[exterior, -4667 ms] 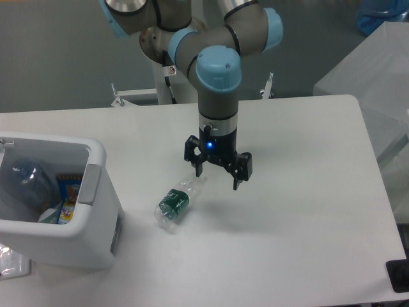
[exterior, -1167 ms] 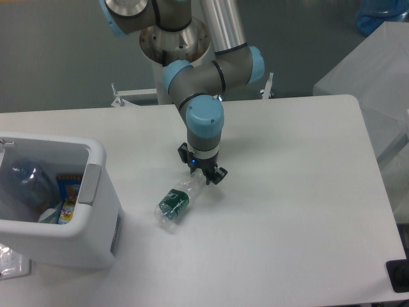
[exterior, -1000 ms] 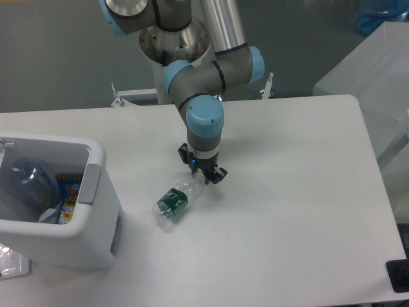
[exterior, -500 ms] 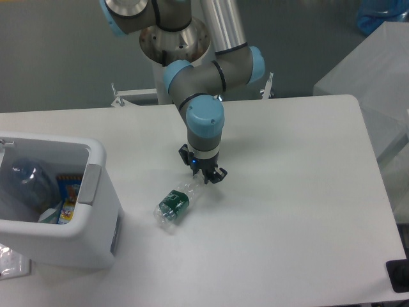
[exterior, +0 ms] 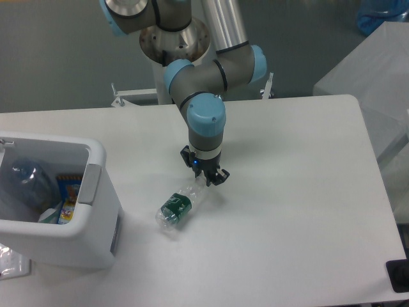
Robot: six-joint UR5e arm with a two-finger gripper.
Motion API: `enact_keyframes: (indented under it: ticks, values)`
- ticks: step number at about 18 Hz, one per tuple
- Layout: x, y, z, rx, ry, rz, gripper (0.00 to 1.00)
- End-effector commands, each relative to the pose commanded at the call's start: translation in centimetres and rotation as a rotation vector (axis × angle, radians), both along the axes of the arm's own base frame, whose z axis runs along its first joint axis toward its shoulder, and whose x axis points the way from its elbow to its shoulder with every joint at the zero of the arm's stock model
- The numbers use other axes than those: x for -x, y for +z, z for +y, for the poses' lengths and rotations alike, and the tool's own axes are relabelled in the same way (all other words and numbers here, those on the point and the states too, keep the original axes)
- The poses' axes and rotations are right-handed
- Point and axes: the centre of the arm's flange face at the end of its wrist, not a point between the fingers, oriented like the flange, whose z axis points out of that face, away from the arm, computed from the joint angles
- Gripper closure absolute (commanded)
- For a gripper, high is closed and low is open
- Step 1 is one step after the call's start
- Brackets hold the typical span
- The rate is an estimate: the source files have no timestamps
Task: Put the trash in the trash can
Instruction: 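Lower onto the bottle neck and close the gripper around it, then lift the bottle by its neck and carry it toward the bin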
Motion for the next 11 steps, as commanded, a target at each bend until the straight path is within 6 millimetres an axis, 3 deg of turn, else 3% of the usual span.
enact_keyframes:
  ticks: [3,7,11]
  values:
    - [1.6,2.6,1.4,-0.051,0.001,0.041,0.63]
    - [5.1,9.5,5.5,-0.265,0.044,0.070,0.63]
    - [7.2,13.8,7.1,-0.377,0.123,0.079,0.63]
